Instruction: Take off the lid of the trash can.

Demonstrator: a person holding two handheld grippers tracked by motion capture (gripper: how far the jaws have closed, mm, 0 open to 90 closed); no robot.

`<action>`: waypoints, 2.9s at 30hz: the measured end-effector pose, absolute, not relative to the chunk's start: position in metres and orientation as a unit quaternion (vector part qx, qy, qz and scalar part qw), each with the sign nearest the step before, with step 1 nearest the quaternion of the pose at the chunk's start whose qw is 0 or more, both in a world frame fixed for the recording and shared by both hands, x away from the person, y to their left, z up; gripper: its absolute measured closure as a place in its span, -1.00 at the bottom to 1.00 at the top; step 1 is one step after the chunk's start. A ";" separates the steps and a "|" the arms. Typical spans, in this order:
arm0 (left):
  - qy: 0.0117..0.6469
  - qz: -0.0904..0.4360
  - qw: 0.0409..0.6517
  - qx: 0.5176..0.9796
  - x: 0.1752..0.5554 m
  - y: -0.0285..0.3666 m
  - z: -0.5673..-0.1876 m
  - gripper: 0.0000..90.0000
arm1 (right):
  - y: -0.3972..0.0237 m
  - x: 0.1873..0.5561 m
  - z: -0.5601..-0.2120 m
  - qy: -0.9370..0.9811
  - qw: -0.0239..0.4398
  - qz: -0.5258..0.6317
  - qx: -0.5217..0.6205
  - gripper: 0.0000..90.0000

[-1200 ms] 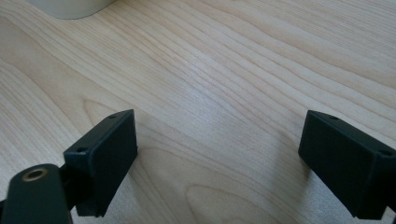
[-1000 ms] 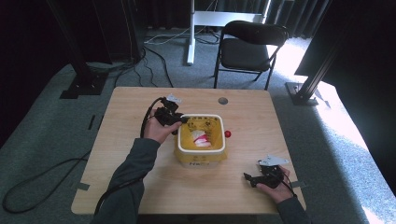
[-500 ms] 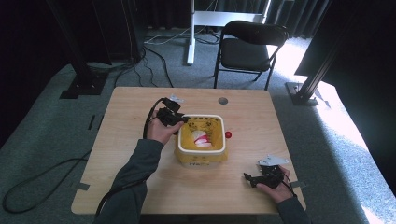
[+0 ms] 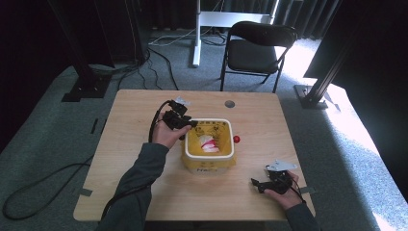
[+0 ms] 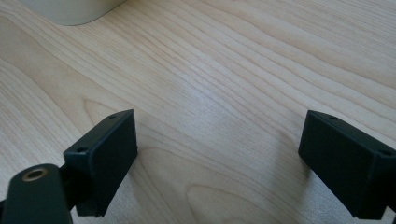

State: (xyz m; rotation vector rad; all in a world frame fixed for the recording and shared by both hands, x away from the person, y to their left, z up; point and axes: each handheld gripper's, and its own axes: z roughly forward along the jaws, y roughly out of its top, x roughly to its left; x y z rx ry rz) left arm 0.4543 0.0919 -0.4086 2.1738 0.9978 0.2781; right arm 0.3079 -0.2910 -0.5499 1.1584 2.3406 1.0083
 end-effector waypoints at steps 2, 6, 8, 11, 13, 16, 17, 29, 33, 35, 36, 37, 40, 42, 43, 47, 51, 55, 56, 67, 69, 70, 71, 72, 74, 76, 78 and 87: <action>0.384 0.105 0.359 0.844 0.456 0.091 -0.409 0.32 | -0.291 0.308 -0.550 0.824 0.170 0.355 0.408 -0.76; 0.378 0.097 0.356 0.849 0.458 0.090 -0.412 0.36 | -0.291 0.308 -0.550 0.824 0.170 0.355 0.407 -0.76; 0.383 0.099 0.356 0.847 0.458 0.090 -0.412 0.42 | -0.291 0.308 -0.550 0.824 0.170 0.355 0.407 -0.76; 0.385 0.096 0.358 0.845 0.458 0.091 -0.413 0.46 | -0.291 0.308 -0.550 0.824 0.170 0.355 0.407 -0.76; 0.384 0.099 0.356 0.846 0.457 0.091 -0.413 0.47 | -0.291 0.308 -0.550 0.824 0.170 0.355 0.407 -0.76; 0.382 0.099 0.354 0.848 0.456 0.090 -0.412 0.47 | -0.291 0.308 -0.550 0.824 0.170 0.354 0.407 -0.76; 0.380 0.097 0.353 0.850 0.457 0.091 -0.412 0.47 | -0.291 0.308 -0.550 0.824 0.170 0.355 0.407 -0.76; 0.370 0.095 0.345 0.857 0.457 0.094 -0.412 0.55 | -0.291 0.308 -0.550 0.824 0.170 0.355 0.407 -0.76; 0.367 0.097 0.346 0.858 0.457 0.094 -0.412 0.56 | -0.291 0.308 -0.550 0.824 0.170 0.355 0.407 -0.76; 0.366 0.095 0.350 0.857 0.457 0.095 -0.411 0.57 | -0.291 0.308 -0.550 0.824 0.170 0.355 0.407 -0.76; 0.364 0.094 0.353 0.857 0.457 0.095 -0.411 0.58 | -0.291 0.308 -0.550 0.824 0.170 0.355 0.407 -0.76; 0.362 0.093 0.356 0.856 0.457 0.097 -0.410 0.58 | -0.291 0.308 -0.550 0.824 0.170 0.355 0.407 -0.76; 0.362 0.089 0.365 0.853 0.457 0.099 -0.408 0.59 | -0.291 0.308 -0.550 0.824 0.170 0.355 0.407 -0.76; 0.361 0.089 0.368 0.852 0.456 0.100 -0.407 0.60 | -0.291 0.308 -0.550 0.824 0.169 0.355 0.407 -0.76; 0.360 0.090 0.369 0.852 0.456 0.100 -0.406 0.60 | -0.291 0.308 -0.550 0.824 0.170 0.355 0.407 -0.76; 0.358 0.088 0.377 0.850 0.454 0.103 -0.404 0.60 | -0.291 0.308 -0.550 0.824 0.170 0.355 0.407 -0.76; 0.361 0.079 0.391 0.843 0.452 0.109 -0.403 0.61 | -0.291 0.308 -0.550 0.824 0.170 0.355 0.407 -0.76; 0.363 0.071 0.402 0.837 0.451 0.115 -0.403 0.61 | -0.291 0.308 -0.550 0.824 0.170 0.355 0.407 -0.76; 0.363 0.069 0.404 0.837 0.451 0.116 -0.402 0.61 | -0.291 0.308 -0.550 0.824 0.170 0.355 0.407 -0.76; 0.357 0.061 0.432 0.826 0.446 0.125 -0.392 0.62 | -0.291 0.308 -0.550 0.824 0.170 0.355 0.407 -0.76; 0.358 0.061 0.433 0.825 0.445 0.126 -0.391 0.62 | -0.291 0.308 -0.550 0.824 0.170 0.355 0.407 -0.76; 0.356 0.061 0.435 0.825 0.444 0.127 -0.390 0.62 | -0.291 0.308 -0.550 0.824 0.170 0.355 0.407 -0.76; 0.356 0.060 0.437 0.824 0.443 0.128 -0.389 0.63 | -0.291 0.308 -0.550 0.824 0.170 0.355 0.407 -0.76; 0.355 0.059 0.438 0.824 0.442 0.130 -0.388 0.63 | -0.291 0.308 -0.550 0.824 0.170 0.355 0.407 -0.76; 0.355 0.059 0.443 0.821 0.439 0.131 -0.386 0.63 | -0.291 0.308 -0.550 0.824 0.170 0.355 0.407 -0.76; 0.354 0.060 0.443 0.821 0.438 0.132 -0.384 0.63 | -0.291 0.308 -0.550 0.824 0.170 0.355 0.407 -0.76; 0.352 0.060 0.447 0.820 0.436 0.133 -0.382 0.63 | -0.291 0.308 -0.550 0.824 0.170 0.355 0.407 -0.76; 0.342 0.065 0.470 0.811 0.424 0.143 -0.370 0.63 | -0.291 0.308 -0.550 0.825 0.170 0.354 0.407 -0.76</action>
